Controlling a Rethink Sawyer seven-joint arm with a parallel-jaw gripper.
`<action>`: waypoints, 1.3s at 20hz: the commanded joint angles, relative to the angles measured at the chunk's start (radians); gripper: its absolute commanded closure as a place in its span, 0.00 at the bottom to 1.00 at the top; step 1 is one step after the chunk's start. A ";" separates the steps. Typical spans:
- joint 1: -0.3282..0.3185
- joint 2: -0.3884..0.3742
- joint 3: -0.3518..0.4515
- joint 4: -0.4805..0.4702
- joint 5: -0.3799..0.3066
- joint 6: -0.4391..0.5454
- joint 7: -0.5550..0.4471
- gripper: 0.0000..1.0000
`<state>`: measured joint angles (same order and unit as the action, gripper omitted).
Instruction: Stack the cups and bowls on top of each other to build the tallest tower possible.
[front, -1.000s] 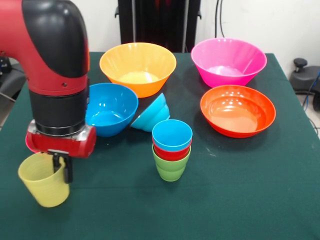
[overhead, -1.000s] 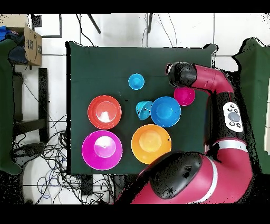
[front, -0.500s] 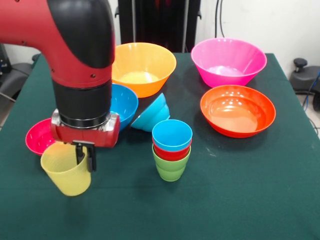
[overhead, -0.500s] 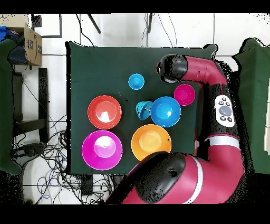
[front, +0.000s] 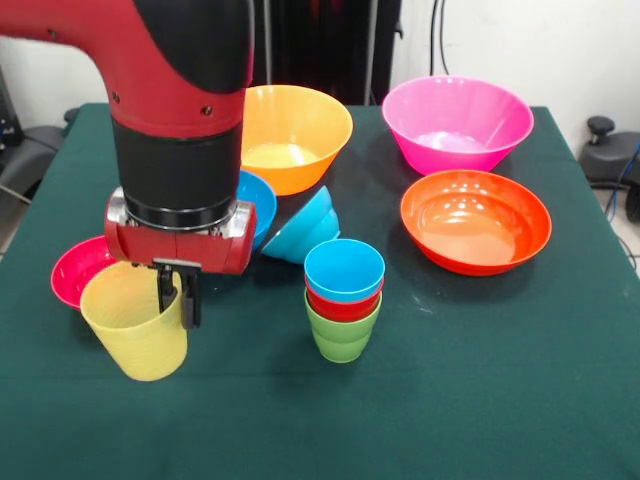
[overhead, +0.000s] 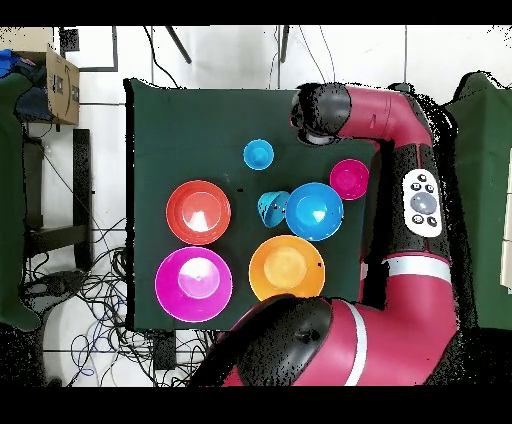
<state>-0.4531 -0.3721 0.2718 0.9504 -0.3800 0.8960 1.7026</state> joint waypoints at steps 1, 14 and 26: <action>0.048 -0.053 0.033 -0.064 -0.031 0.188 -0.170 1.00; 0.109 -0.137 -0.016 -0.071 -0.020 0.339 -0.069 1.00; 0.151 -0.197 -0.064 0.092 0.030 0.258 0.081 1.00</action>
<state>-0.3281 -0.5351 0.2240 0.8924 -0.3554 1.1532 1.7026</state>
